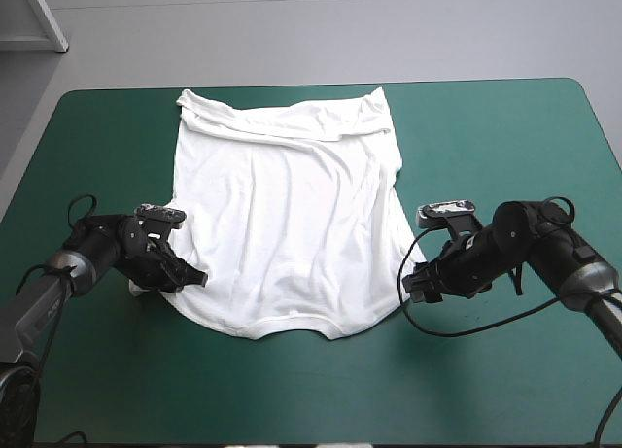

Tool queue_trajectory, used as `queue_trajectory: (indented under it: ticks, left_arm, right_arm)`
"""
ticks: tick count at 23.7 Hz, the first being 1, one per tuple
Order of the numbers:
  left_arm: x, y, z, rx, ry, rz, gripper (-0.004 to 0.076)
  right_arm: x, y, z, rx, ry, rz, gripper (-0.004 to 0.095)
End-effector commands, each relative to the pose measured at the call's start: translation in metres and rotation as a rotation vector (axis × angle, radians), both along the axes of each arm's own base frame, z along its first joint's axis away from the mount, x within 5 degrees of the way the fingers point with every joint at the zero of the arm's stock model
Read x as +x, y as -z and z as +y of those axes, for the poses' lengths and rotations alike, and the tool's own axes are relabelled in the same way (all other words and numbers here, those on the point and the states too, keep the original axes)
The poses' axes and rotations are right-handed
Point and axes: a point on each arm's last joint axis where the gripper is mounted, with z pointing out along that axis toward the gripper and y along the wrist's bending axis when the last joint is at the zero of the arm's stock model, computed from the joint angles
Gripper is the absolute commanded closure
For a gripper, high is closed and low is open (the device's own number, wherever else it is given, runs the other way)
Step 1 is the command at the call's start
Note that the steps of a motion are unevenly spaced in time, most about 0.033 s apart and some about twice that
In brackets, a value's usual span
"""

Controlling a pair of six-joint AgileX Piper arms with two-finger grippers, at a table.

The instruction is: Fold the cloth

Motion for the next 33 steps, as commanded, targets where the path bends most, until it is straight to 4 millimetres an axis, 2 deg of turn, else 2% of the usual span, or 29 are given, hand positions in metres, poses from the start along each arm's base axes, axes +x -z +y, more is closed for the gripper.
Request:
queue_trajectory:
  ticks: [1, 6, 11, 14, 17, 19, 22, 23, 30, 33]
  left_arm:
    - [0.002, 0.016, -0.005, -0.040, -0.011, 0.046, 0.0706]
    - [0.003, 0.016, -0.006, -0.045, -0.003, 0.041, 0.0703]
    - [0.003, 0.016, -0.007, -0.054, -0.010, 0.042, 0.0703]
    - [0.003, 0.016, -0.007, -0.059, -0.014, 0.040, 0.0705]
    - [0.003, 0.016, -0.007, -0.059, -0.014, 0.040, 0.0705]
    - [0.004, 0.016, -0.007, -0.059, -0.015, 0.029, 0.0705]
    - [0.005, 0.016, -0.007, -0.059, -0.017, 0.018, 0.0705]
    - [0.005, 0.016, -0.007, -0.059, -0.018, 0.012, 0.0705]
    - [0.008, 0.011, -0.007, -0.068, -0.030, -0.038, 0.0705]
    - [0.007, 0.002, -0.007, -0.075, -0.034, -0.081, 0.0705]
  right_arm:
    - [0.003, -0.007, 0.000, 0.049, 0.038, -0.114, 0.0363]
    - [0.016, 0.005, 0.006, 0.112, 0.085, -0.157, 0.0372]
    - [0.036, 0.041, 0.016, 0.116, 0.075, -0.049, 0.0372]
    - [0.039, 0.052, 0.035, 0.139, 0.046, -0.057, 0.0389]
    - [0.038, 0.057, 0.049, 0.136, 0.016, -0.077, 0.0502]
    - [0.038, 0.059, 0.056, 0.128, -0.003, -0.103, 0.0633]
    - [0.041, 0.060, 0.059, 0.115, -0.011, -0.160, 0.0882]
    - [0.043, 0.059, 0.059, 0.113, -0.009, -0.176, 0.0926]
    - [0.048, 0.054, 0.059, 0.112, -0.004, -0.232, 0.0922]
    - [0.047, 0.054, 0.058, 0.097, -0.019, -0.236, 0.0922]
